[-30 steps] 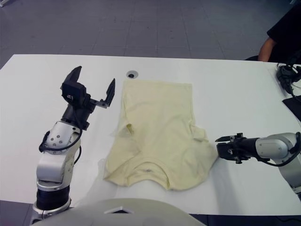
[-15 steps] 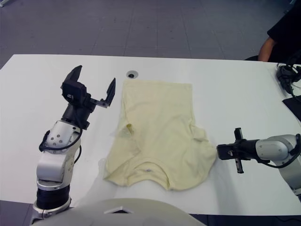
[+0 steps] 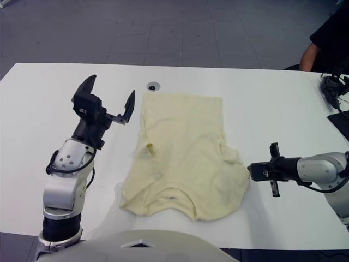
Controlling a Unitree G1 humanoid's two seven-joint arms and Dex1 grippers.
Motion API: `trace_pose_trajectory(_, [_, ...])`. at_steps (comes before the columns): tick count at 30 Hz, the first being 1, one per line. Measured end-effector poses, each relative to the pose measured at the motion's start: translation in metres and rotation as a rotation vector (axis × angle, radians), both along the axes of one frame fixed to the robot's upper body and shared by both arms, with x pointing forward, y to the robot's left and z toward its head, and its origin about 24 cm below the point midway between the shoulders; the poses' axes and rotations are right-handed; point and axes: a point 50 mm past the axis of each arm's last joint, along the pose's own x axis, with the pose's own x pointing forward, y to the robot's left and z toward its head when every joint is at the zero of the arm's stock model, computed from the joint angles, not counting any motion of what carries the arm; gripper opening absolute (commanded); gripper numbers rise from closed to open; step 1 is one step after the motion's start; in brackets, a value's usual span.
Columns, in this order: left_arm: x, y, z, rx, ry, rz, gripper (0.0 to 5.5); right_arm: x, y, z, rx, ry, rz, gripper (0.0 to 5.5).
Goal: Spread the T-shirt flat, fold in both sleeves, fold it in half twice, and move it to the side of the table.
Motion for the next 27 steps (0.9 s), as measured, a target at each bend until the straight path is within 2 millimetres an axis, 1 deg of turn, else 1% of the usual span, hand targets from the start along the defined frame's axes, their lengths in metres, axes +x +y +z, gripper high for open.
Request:
trace_pose_trajectory(2, [0.001, -0.001, -0.001, 0.002, 0.005, -0.005, 5.40, 0.001, 0.007, 0.010, 0.046, -0.031, 0.024, 0.02])
trace_pose_trajectory(5, [0.002, -0.001, -0.003, 0.007, 0.015, -0.005, 5.40, 0.004, 0.016, 0.018, 0.091, -0.055, 0.054, 0.02])
trace_pose_trajectory(8, [0.004, -0.002, -0.004, 0.014, 0.016, -0.009, 5.40, 0.005, 0.033, 0.025, 0.152, -0.085, 0.113, 0.02])
trace_pose_trajectory(11, [0.005, -0.004, -0.004, 0.017, 0.015, -0.022, 5.40, 0.009, 0.049, 0.022, 0.189, -0.088, 0.170, 0.02])
trace_pose_trajectory(15, [0.005, -0.006, -0.005, 0.022, 0.012, -0.025, 5.40, 0.017, 0.069, 0.010, 0.209, -0.089, 0.234, 0.02])
trace_pose_trajectory(16, [0.005, -0.006, -0.005, 0.023, 0.012, -0.025, 5.40, 0.018, 0.071, 0.007, 0.215, -0.085, 0.240, 0.02])
trace_pose_trajectory(17, [0.005, -0.006, -0.005, 0.023, 0.012, -0.027, 5.40, 0.019, 0.071, 0.007, 0.216, -0.085, 0.235, 0.02])
trace_pose_trajectory(21, [0.004, -0.008, -0.005, 0.024, 0.013, -0.034, 5.40, 0.023, 0.059, 0.006, 0.161, -0.082, 0.190, 0.64])
trace_pose_trajectory(24, [0.002, -0.008, -0.003, 0.022, 0.003, -0.036, 5.40, 0.026, 0.042, 0.010, 0.106, -0.092, 0.137, 1.12])
trace_pose_trajectory(27, [0.002, -0.009, -0.004, 0.022, 0.012, -0.038, 5.40, 0.020, 0.027, 0.011, 0.077, -0.074, 0.086, 1.62])
